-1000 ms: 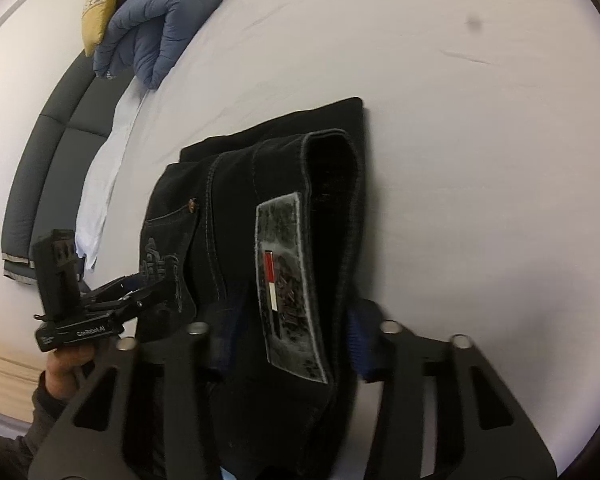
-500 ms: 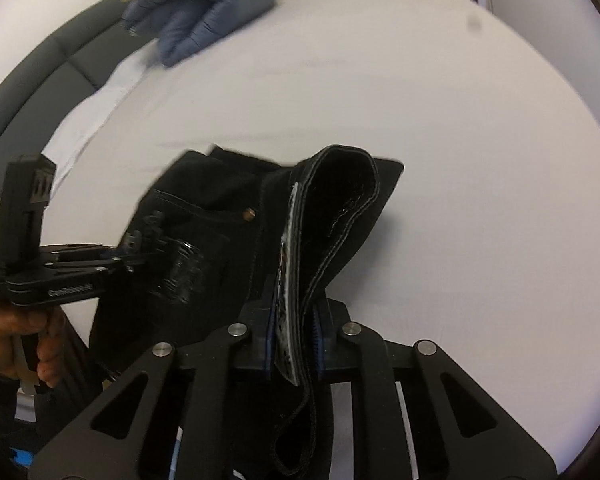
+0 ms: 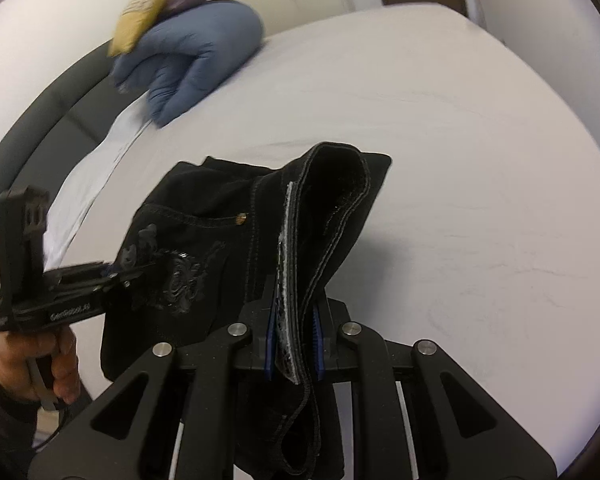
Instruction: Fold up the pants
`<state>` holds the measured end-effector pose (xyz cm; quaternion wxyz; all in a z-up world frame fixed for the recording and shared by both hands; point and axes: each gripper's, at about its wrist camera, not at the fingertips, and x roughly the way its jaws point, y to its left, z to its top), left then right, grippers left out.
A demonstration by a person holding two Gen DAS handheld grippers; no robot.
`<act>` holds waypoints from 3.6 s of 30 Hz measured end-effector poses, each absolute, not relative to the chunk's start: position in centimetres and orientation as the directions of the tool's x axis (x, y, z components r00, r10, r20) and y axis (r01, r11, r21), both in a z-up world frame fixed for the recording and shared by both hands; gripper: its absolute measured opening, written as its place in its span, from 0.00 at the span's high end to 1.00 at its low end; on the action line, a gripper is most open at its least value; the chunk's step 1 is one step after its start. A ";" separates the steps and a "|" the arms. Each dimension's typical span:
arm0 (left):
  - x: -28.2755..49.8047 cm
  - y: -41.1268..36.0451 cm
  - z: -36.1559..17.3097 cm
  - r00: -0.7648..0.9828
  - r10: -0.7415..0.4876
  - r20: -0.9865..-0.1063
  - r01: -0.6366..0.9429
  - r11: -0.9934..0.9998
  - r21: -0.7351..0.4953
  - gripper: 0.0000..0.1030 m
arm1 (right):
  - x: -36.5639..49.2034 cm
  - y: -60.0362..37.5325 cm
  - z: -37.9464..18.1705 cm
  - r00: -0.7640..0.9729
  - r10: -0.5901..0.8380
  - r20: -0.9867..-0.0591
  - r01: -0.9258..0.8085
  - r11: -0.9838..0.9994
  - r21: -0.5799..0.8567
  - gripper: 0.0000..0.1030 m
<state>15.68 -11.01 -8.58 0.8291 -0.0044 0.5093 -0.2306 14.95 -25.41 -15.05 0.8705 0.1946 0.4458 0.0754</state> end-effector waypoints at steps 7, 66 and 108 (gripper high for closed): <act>16.6 -13.6 -14.9 0.335 -0.299 -0.893 0.318 0.929 -0.191 0.45 | 16.2 -29.6 -23.8 0.557 0.300 -0.774 0.161 0.876 0.455 0.74; -2.7 -5.6 1.6 0.679 -0.046 -0.733 0.071 0.997 0.002 0.00 | -7.8 -16.6 -5.3 0.749 -0.237 -0.619 0.328 0.944 0.034 0.00; -3.0 -6.1 0.5 0.657 -0.060 -0.751 0.087 0.996 -0.004 0.00 | -6.1 -14.7 -4.8 0.730 -0.223 -0.646 0.308 0.951 0.019 0.00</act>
